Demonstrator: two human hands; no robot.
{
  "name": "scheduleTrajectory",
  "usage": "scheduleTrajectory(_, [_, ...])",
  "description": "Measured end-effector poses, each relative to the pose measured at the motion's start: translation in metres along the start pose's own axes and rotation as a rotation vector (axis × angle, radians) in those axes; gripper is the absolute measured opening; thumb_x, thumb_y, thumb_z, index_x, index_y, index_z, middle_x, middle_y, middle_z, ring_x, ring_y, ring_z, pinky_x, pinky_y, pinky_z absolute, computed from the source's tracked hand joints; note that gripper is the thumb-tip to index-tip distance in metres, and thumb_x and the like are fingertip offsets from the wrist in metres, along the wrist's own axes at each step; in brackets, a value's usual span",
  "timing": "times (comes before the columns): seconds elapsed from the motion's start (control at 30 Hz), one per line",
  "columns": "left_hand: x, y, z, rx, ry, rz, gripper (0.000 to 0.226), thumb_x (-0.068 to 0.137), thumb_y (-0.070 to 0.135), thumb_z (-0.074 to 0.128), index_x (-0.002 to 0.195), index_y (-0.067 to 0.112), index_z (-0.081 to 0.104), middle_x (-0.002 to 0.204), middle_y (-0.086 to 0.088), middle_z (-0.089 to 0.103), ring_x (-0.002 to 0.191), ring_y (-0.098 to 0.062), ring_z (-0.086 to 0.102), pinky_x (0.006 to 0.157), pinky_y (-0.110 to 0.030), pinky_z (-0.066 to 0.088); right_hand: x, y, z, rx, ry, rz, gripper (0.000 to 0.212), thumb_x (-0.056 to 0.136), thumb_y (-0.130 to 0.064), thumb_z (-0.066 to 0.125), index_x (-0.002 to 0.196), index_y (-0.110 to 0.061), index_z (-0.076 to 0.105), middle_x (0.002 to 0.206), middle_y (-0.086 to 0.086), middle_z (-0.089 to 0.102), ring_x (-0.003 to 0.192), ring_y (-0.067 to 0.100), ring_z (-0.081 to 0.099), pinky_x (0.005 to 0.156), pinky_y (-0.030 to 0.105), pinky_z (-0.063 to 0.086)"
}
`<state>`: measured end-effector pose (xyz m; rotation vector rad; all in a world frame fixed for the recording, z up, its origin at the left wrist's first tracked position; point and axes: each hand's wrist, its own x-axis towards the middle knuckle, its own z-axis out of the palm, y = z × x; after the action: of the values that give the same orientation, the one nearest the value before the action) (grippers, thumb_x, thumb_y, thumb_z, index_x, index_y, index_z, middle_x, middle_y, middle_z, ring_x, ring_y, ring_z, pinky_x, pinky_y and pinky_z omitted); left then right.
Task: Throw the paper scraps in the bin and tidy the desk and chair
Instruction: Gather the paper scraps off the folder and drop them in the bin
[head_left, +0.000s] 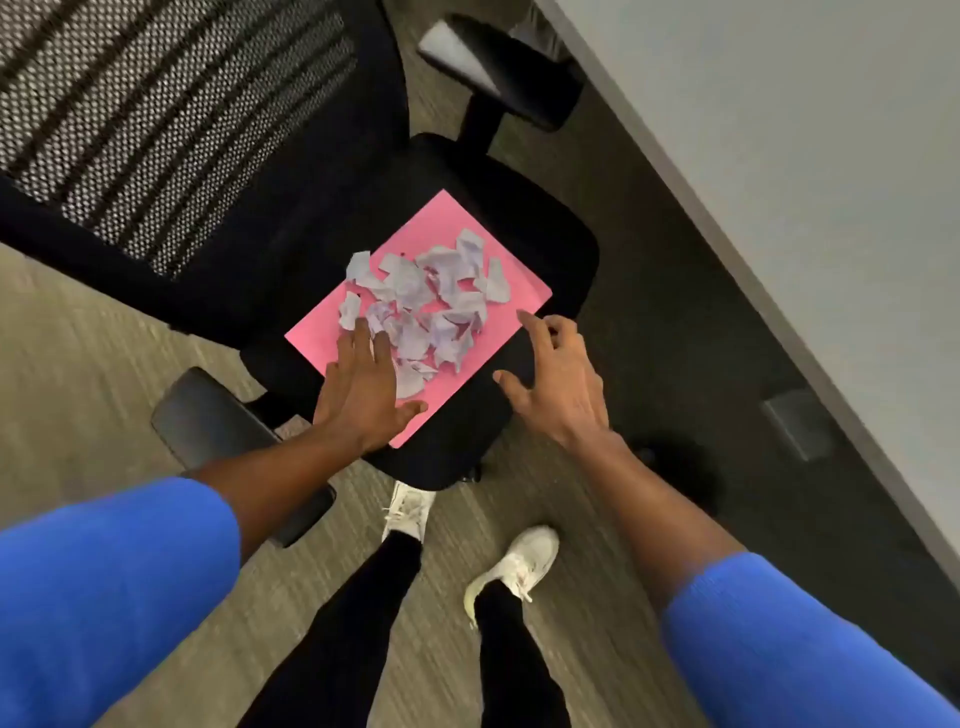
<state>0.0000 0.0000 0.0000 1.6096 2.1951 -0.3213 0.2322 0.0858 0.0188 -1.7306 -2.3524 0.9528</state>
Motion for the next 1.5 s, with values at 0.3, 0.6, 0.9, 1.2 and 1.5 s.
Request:
scheduleTrajectory(0.3, [0.038,-0.017,0.04,-0.097,0.033,-0.037,0.131,0.078,0.069,0.08,0.169,0.015,0.004,0.176,-0.02,0.0,0.162,-0.042,0.012,0.097,-0.055,0.058,0.063,-0.015,0.075,-0.159,-0.106,-0.141,0.095,0.088,-0.044,0.077,0.159,-0.05,0.015,0.17,0.015,0.007,0.153,0.04,0.028,0.097,0.055,0.057])
scheduleTrajectory(0.6, [0.054,-0.017,0.05,-0.211,0.087,0.104,0.124,0.086,0.052,0.083,0.166,0.045,-0.011,0.175,-0.019,0.003,0.155,-0.043,0.032,0.085,-0.051,0.06,0.092,-0.029,0.104,-0.325,-0.126,-0.211,0.087,0.089,-0.037,0.081,0.158,-0.044,0.03,0.163,0.019,0.018,0.149,0.04,0.029,0.087,0.046,0.06])
scheduleTrajectory(0.9, [0.062,-0.021,0.061,-0.239,0.112,0.134,0.088,0.084,-0.006,0.076,0.158,0.024,0.038,0.158,-0.017,0.031,0.133,-0.042,0.052,0.086,-0.047,0.059,0.097,-0.035,0.107,-0.289,-0.094,-0.211,0.046,0.095,-0.024,0.073,0.138,-0.026,0.056,0.141,0.016,0.039,0.131,0.038,0.042,0.082,0.048,0.06])
scheduleTrajectory(1.2, [0.06,-0.031,0.062,-0.426,0.17,0.125,0.068,0.07,-0.022,0.069,0.129,0.01,0.059,0.137,-0.015,0.044,0.096,-0.031,0.059,0.073,-0.036,0.048,0.083,-0.016,0.098,-0.016,0.004,-0.115,0.025,0.095,-0.013,0.072,0.118,-0.021,0.075,0.114,0.007,0.061,0.108,0.029,0.06,0.085,0.04,0.054])
scheduleTrajectory(1.5, [0.045,-0.018,0.047,-0.535,0.311,0.061,0.066,0.069,-0.019,0.075,0.127,0.011,0.062,0.136,-0.011,0.046,0.099,-0.029,0.064,0.08,-0.038,0.057,0.051,0.0,0.083,0.209,0.214,-0.003,0.022,0.089,-0.009,0.076,0.109,-0.018,0.08,0.104,0.003,0.065,0.093,0.02,0.064,0.081,0.04,0.059])
